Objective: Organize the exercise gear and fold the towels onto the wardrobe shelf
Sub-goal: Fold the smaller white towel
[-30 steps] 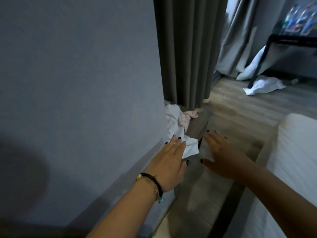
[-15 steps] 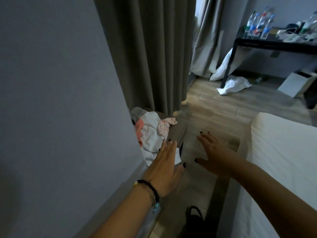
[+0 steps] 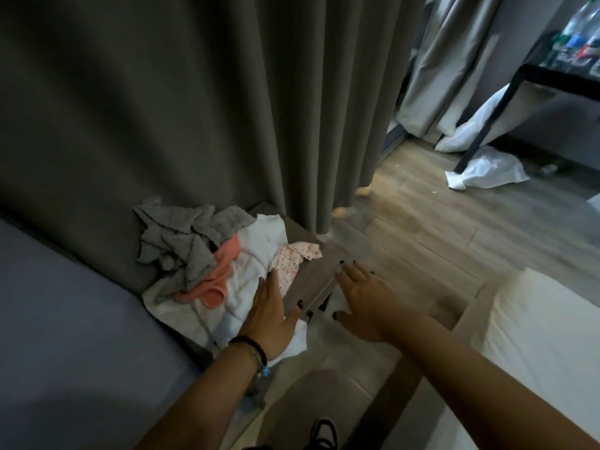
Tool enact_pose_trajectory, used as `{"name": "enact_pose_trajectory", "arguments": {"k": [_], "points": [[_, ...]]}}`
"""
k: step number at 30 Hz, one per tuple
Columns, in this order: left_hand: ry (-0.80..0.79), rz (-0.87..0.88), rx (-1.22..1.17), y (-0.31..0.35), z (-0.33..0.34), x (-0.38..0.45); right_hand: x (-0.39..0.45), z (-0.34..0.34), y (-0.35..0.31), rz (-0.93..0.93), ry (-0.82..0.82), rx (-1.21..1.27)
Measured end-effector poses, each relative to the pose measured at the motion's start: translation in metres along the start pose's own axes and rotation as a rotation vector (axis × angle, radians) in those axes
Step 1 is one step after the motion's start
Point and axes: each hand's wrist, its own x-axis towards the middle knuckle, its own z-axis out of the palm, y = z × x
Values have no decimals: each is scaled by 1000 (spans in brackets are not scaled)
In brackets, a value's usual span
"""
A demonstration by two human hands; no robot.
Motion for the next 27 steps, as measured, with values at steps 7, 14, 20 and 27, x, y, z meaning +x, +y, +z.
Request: {"name": "enact_pose_trajectory", "arguments": {"k": [7, 14, 20, 27], "points": [[94, -138, 29, -21, 15, 83, 94, 30, 32, -38, -124, 88], [-21, -457, -53, -93, 60, 163, 176, 84, 43, -25, -230, 167], [-67, -542, 253, -126, 96, 200, 225, 121, 44, -25, -285, 217], [142, -452, 331, -153, 63, 206, 244, 127, 32, -20, -328, 276]]}}
